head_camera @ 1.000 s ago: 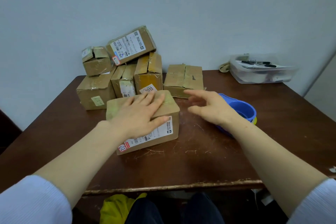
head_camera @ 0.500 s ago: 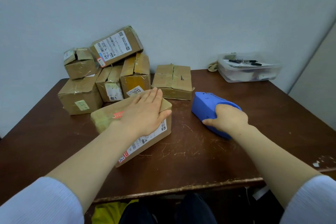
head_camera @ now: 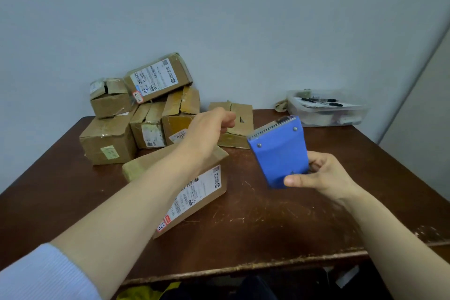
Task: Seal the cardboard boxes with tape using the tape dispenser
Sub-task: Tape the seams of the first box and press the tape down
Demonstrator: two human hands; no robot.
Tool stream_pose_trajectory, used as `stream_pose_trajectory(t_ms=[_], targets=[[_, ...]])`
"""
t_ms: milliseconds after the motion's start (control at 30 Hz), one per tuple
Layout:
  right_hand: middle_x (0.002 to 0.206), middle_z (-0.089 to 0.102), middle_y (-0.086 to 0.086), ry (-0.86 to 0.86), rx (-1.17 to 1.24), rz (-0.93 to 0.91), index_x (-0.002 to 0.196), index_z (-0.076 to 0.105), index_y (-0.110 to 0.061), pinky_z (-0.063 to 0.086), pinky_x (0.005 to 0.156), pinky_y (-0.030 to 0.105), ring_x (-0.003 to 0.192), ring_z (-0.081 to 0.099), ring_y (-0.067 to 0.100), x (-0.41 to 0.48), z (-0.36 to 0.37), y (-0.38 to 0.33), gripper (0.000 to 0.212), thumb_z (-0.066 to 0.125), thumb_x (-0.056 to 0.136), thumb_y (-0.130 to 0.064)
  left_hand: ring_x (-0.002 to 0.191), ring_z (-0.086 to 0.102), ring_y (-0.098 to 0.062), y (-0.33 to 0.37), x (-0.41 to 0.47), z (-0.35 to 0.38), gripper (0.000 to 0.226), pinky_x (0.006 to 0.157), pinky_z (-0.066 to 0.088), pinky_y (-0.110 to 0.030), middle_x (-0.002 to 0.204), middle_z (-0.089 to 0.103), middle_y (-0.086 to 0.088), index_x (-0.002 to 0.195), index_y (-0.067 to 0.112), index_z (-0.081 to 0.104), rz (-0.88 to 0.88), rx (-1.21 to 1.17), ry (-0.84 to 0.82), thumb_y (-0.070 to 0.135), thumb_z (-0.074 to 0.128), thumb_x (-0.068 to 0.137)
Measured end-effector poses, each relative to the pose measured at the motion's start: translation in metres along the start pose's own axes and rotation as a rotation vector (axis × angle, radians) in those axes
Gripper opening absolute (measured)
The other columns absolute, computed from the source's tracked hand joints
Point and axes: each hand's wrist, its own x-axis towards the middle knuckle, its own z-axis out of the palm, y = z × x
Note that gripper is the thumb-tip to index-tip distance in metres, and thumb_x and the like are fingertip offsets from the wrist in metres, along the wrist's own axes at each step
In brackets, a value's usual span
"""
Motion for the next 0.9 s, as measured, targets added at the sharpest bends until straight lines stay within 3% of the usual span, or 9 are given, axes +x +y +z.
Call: stream_pose_trajectory(t_ms=[233, 400, 533, 667, 800, 900], targets=[[0.082, 0.075, 0.000, -0.095, -0.051, -0.084, 0.074, 0.079, -0.026, 0.053, 0.068, 0.018, 0.077, 0.070, 0.010, -0.004, 0.005, -0.004, 0.033, 0.079, 0.050, -0.002, 0.102, 0.062, -0.012, 0.005, -0.009, 0.002, 0.044, 0.094, 0.048, -0.033, 0.103, 0.071, 0.004, 0.092, 0.021, 0.072, 0.080, 0.021, -0.111, 0.017, 0.029, 0.096], [0.082, 0.075, -0.001, -0.103, -0.085, -0.105, 0.075, 0.078, -0.023, 0.052, 0.070, 0.016, 0.079, 0.070, 0.007, -0.003, 0.005, -0.006, 0.031, 0.078, 0.052, -0.002, 0.096, 0.063, -0.011, 0.008, -0.015, -0.001, 0.031, 0.088, 0.047, -0.034, 0.089, 0.074, 0.007, 0.080, 0.028, 0.076, 0.221, -0.014, -0.120, 0.029, 0.045, 0.079], [0.087, 0.076, 0.001, -0.114, -0.108, -0.099, 0.078, 0.078, -0.024, 0.052, 0.072, 0.017, 0.084, 0.070, 0.010, -0.002, 0.006, -0.007, 0.030, 0.082, 0.051, -0.013, 0.091, 0.062, -0.013, 0.008, -0.017, -0.005, 0.031, 0.083, 0.047, -0.037, 0.084, 0.074, 0.005, 0.072, 0.025, 0.078, 0.286, -0.043, -0.123, 0.025, 0.048, 0.078], [0.088, 0.075, 0.002, -0.112, -0.102, -0.090, 0.078, 0.079, -0.025, 0.053, 0.072, 0.018, 0.084, 0.070, 0.012, -0.001, 0.008, -0.008, 0.030, 0.082, 0.052, -0.011, 0.089, 0.065, -0.007, 0.006, -0.017, -0.007, 0.030, 0.082, 0.047, -0.029, 0.087, 0.075, 0.005, 0.077, 0.023, 0.077, 0.258, -0.010, -0.202, 0.017, 0.049, 0.087], [0.087, 0.075, 0.003, -0.111, -0.081, -0.079, 0.078, 0.079, -0.025, 0.054, 0.069, 0.020, 0.081, 0.071, 0.013, -0.001, 0.010, -0.009, 0.031, 0.080, 0.053, -0.007, 0.086, 0.065, -0.007, 0.007, -0.015, -0.009, 0.032, 0.079, 0.045, -0.026, 0.092, 0.074, 0.003, 0.084, 0.019, 0.077, 0.198, -0.025, -0.239, 0.029, 0.048, 0.089], [0.087, 0.075, 0.003, -0.112, -0.063, -0.057, 0.080, 0.078, -0.019, 0.054, 0.067, 0.019, 0.080, 0.071, 0.012, 0.000, 0.011, -0.012, 0.030, 0.079, 0.054, -0.004, 0.084, 0.061, -0.007, 0.010, -0.011, -0.011, 0.033, 0.078, 0.041, -0.026, 0.093, 0.074, 0.004, 0.082, 0.021, 0.078, 0.116, -0.033, -0.249, 0.044, 0.054, 0.078]])
